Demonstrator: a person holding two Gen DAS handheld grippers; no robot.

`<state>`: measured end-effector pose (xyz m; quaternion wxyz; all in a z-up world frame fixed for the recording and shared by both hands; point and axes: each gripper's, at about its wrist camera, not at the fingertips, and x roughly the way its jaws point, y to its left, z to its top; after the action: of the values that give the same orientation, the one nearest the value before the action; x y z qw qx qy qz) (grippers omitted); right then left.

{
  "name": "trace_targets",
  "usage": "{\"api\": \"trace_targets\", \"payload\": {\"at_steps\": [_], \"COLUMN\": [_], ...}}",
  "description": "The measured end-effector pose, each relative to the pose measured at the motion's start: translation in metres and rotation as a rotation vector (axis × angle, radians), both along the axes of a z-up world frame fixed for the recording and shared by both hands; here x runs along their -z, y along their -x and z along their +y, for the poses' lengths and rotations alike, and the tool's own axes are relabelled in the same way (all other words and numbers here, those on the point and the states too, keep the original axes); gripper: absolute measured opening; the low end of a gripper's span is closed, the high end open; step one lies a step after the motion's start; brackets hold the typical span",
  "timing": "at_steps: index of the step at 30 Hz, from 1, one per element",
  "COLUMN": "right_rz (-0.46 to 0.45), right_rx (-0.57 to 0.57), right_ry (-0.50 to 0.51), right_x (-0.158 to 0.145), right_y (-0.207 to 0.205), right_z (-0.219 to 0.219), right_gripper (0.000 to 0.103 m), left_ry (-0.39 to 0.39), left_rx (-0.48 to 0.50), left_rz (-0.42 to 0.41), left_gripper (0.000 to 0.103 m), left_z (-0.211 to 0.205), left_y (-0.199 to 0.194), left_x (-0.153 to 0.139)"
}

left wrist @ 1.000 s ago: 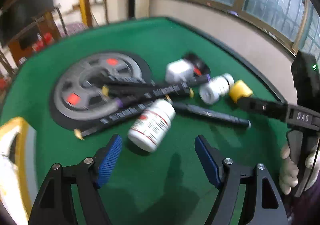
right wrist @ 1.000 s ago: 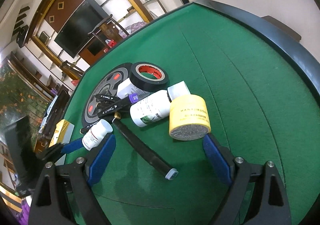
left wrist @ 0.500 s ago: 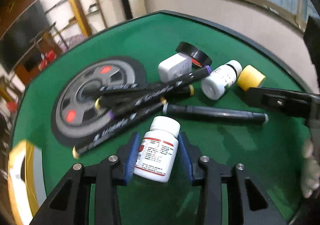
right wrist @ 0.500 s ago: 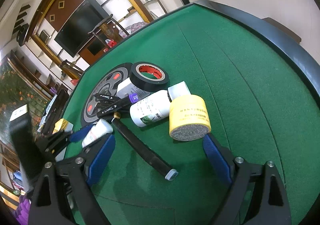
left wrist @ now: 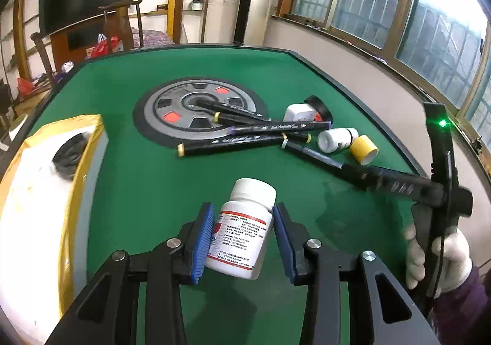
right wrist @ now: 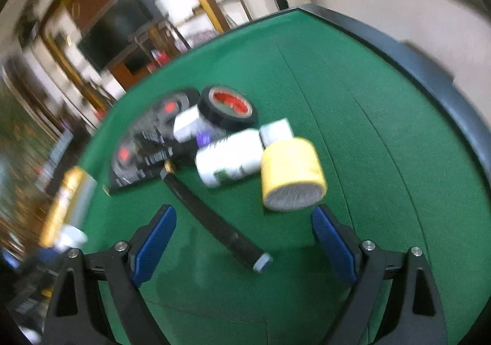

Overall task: Organize rigid objects
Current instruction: 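Grasp the white red-label bottle with the left gripper, then carry the bottle toward the tray with the left while the right grasps a black marker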

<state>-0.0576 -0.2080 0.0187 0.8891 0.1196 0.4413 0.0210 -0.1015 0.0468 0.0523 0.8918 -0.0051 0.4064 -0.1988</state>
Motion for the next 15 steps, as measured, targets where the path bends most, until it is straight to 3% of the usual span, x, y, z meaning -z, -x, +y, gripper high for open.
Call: {"api": "trace_targets", "payload": {"at_steps": [3, 6, 15], "right_rz": [0.040, 0.100, 0.124], "right_rx": [-0.137, -0.273, -0.149], "right_ry": [0.066, 0.017, 0.118], "right_x": [-0.001, -0.004, -0.010], "right_y": [0.008, 0.012, -0.014], "right_z": [0.041, 0.063, 0.067], "right_gripper": [0.067, 0.055, 0.055], "left_ry": [0.021, 0.044, 0.117], "left_rx": [-0.006, -0.009, 0.014], "left_rz": [0.003, 0.010, -0.021], "left_gripper": [0.041, 0.041, 0.041], "left_z": [0.007, 0.014, 0.031], "left_y": [0.006, 0.012, 0.027], "left_x": [0.001, 0.003, -0.004]}}
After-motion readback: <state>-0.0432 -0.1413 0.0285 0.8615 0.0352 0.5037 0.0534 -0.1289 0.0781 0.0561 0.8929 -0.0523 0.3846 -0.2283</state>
